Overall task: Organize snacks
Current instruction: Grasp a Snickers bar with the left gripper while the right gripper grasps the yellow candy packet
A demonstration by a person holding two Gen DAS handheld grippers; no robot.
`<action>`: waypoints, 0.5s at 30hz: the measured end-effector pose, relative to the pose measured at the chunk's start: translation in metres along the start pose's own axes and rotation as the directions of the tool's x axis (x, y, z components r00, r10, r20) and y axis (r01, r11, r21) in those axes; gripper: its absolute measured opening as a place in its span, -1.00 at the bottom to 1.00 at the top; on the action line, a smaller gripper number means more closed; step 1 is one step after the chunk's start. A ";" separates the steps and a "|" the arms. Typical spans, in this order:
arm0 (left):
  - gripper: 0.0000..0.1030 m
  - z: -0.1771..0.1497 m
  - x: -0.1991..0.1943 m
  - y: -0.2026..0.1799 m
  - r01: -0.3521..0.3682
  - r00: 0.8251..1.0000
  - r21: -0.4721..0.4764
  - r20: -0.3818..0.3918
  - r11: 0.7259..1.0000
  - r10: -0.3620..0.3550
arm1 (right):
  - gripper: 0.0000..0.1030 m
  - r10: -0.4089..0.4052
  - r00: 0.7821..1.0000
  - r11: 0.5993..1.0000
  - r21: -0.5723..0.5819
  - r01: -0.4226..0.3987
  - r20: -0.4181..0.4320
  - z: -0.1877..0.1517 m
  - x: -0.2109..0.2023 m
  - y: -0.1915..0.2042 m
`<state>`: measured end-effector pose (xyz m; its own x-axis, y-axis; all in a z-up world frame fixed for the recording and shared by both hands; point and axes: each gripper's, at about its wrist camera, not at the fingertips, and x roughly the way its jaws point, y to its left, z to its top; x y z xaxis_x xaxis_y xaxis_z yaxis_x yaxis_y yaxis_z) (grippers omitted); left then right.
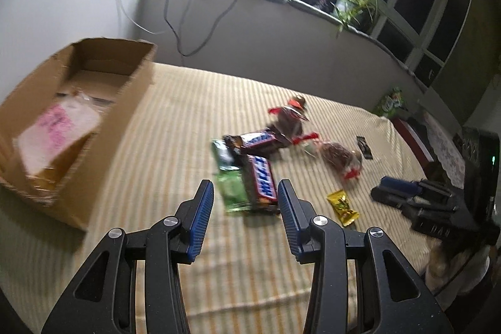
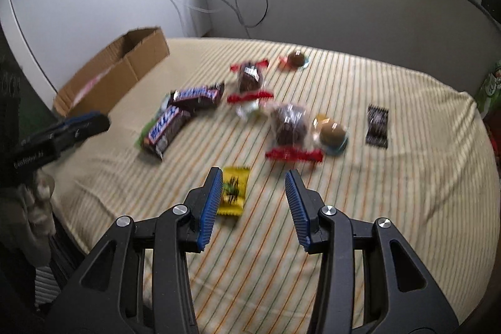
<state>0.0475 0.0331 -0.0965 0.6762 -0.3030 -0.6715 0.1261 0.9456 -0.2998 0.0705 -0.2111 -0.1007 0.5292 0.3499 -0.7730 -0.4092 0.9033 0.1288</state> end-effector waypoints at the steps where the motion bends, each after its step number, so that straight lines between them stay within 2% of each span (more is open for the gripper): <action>1: -0.22 0.000 0.003 -0.003 0.004 1.000 0.006 -0.008 1.000 -0.004 | -0.15 0.003 1.000 1.000 -0.003 -0.003 -0.008 -0.003 0.003 0.002; 7: -0.22 0.003 0.027 -0.019 -0.002 0.999 0.058 -0.053 0.998 0.005 | -0.15 0.027 0.999 1.000 -0.010 -0.028 -0.039 -0.012 0.018 0.012; 9: -0.22 0.004 0.035 -0.021 -0.020 0.998 0.074 -0.065 0.997 0.024 | -0.25 0.032 0.998 0.999 -0.007 -0.032 -0.049 -0.012 0.022 0.014; 15: -0.22 0.003 0.054 -0.024 -0.046 0.994 0.100 -0.095 0.994 0.056 | -0.28 0.013 0.998 1.000 -0.010 -0.014 -0.068 -0.010 0.035 0.017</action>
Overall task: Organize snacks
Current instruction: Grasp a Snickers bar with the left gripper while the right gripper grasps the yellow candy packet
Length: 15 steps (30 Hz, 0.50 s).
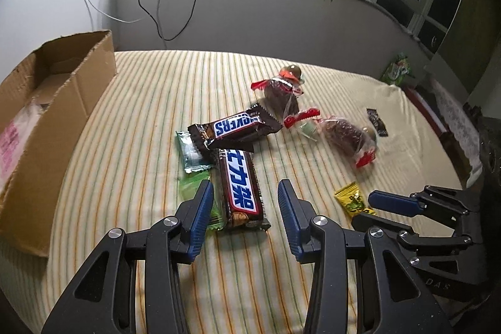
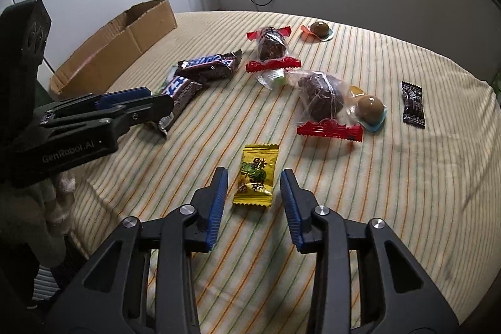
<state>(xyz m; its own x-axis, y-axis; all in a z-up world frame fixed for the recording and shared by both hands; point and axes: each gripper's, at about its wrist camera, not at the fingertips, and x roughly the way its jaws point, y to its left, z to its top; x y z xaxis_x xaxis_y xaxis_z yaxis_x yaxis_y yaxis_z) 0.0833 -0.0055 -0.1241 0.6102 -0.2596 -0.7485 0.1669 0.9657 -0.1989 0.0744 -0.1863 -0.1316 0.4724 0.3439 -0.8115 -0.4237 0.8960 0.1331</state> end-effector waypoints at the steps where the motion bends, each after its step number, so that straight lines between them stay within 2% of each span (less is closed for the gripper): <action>1: -0.22 0.000 0.003 0.000 -0.003 1.000 0.004 -0.006 1.000 0.003 | -0.29 -0.007 1.000 1.000 -0.001 0.007 -0.004 0.000 0.002 0.000; 7: -0.23 0.000 0.010 0.000 -0.018 1.000 0.018 -0.018 1.000 0.018 | -0.30 -0.061 0.998 0.997 -0.047 0.060 -0.009 0.000 0.008 0.009; 8: -0.25 0.000 0.011 0.000 -0.020 1.000 0.019 -0.018 1.000 0.020 | -0.38 -0.075 0.997 0.996 -0.057 0.075 -0.008 -0.001 0.008 0.010; 10: -0.44 0.001 0.013 0.000 -0.021 1.000 0.018 -0.017 1.000 0.021 | -0.49 -0.093 0.996 0.994 -0.065 0.092 -0.007 0.000 0.009 0.011; 15: -0.47 -0.001 0.014 -0.001 -0.025 1.000 0.028 -0.008 0.999 0.025 | -0.51 -0.087 0.996 0.995 -0.055 0.086 -0.006 0.000 0.008 0.008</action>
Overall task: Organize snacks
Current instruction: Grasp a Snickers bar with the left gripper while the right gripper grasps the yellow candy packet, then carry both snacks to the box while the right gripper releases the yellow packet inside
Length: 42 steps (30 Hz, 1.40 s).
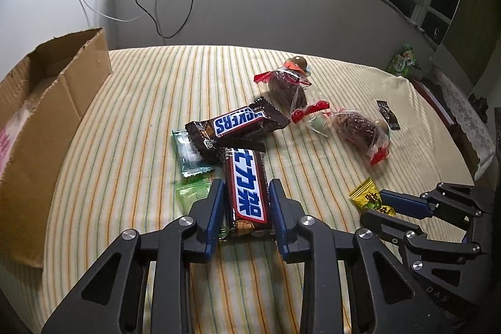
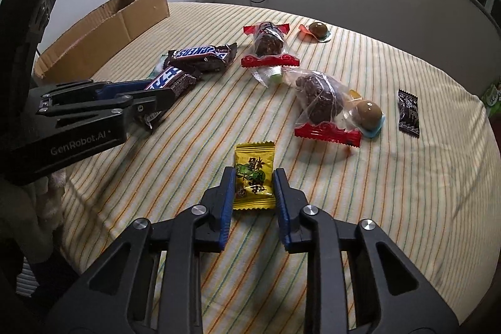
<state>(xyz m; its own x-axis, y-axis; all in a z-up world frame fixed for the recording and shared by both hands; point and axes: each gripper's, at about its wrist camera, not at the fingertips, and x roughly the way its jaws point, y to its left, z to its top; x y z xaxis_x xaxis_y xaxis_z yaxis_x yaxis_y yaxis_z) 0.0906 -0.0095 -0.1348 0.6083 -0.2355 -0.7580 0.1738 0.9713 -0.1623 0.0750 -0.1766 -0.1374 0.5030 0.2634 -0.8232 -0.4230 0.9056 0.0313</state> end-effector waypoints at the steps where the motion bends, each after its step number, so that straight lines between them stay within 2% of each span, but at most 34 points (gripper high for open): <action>1: -0.47 0.000 -0.001 0.000 0.002 1.000 -0.002 0.001 1.000 -0.002 | -0.51 0.001 1.000 1.000 0.003 -0.001 0.001 0.000 0.000 0.000; 13: -0.47 0.002 -0.023 0.001 0.045 0.998 -0.023 0.045 0.999 -0.044 | -0.52 0.034 0.999 0.998 0.044 -0.036 0.038 0.007 -0.017 -0.006; 24: -0.47 0.007 -0.056 0.016 0.044 0.992 -0.046 0.121 0.998 -0.038 | -0.52 0.054 0.995 0.999 -0.003 -0.054 0.088 0.036 -0.032 0.015; 32: -0.47 0.009 -0.085 0.048 -0.001 0.984 -0.096 0.179 0.995 0.019 | -0.52 0.102 0.985 0.993 -0.072 -0.093 0.139 0.075 -0.035 0.054; 42: -0.47 0.005 -0.108 0.095 -0.070 0.972 -0.167 0.210 0.983 0.105 | -0.52 0.192 0.967 0.974 -0.157 -0.166 0.169 0.135 -0.025 0.108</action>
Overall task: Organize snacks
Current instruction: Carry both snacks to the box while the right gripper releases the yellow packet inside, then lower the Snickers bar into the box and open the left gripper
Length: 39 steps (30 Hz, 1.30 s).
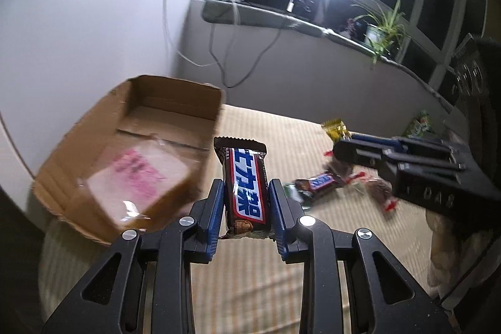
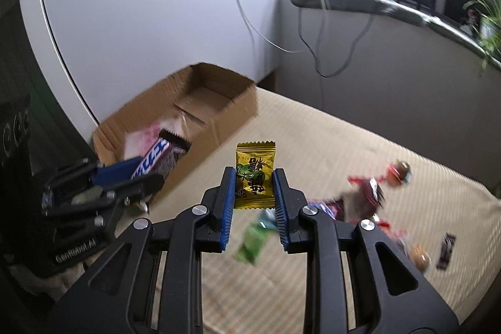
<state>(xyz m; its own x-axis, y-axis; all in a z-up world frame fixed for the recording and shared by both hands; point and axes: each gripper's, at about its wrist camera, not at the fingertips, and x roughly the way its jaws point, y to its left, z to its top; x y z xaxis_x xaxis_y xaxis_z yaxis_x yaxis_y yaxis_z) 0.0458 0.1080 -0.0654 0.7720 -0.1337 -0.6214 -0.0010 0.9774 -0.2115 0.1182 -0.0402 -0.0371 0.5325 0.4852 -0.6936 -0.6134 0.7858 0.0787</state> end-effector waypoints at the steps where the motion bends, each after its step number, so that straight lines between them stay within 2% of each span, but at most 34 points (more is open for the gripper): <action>1: -0.47 0.000 -0.001 0.005 -0.009 1.000 -0.007 0.003 1.000 0.009 | -0.52 0.004 1.000 1.000 -0.008 -0.004 0.001 0.005 0.003 0.004; 15: -0.47 0.003 -0.001 0.058 -0.089 0.996 -0.076 0.015 0.993 0.090 | -0.52 0.081 0.996 0.993 -0.082 -0.085 -0.041 0.062 0.081 0.052; 23: -0.47 0.002 0.002 0.069 -0.099 0.995 -0.088 0.010 0.991 0.101 | -0.52 0.095 0.991 0.989 -0.105 -0.104 -0.090 0.071 0.122 0.071; 35: -0.46 0.002 0.004 0.076 -0.112 0.993 -0.110 0.008 0.988 0.114 | -0.50 0.108 0.988 0.988 -0.100 -0.119 -0.111 0.072 0.136 0.075; 36: -0.42 0.002 0.004 0.077 -0.113 0.993 -0.111 0.008 0.987 0.114 | -0.50 0.110 0.988 0.988 -0.098 -0.121 -0.111 0.072 0.135 0.075; 38: -0.17 0.001 0.002 0.076 -0.118 0.993 -0.109 0.010 0.987 0.120 | -0.45 0.111 0.988 0.988 -0.095 -0.121 -0.109 0.072 0.134 0.075; 39: -0.14 0.001 0.001 0.075 -0.123 0.992 -0.108 0.015 0.987 0.125 | -0.39 0.108 0.989 0.989 -0.094 -0.118 -0.104 0.072 0.132 0.075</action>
<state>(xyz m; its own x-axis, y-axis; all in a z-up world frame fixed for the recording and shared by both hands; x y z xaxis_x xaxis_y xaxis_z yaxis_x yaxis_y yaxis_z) 0.0475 0.1812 -0.0809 0.7752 -0.0081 -0.6317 -0.1644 0.9629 -0.2141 0.1844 0.1104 -0.0709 0.3996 0.5247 -0.7517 -0.7243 0.6834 0.0920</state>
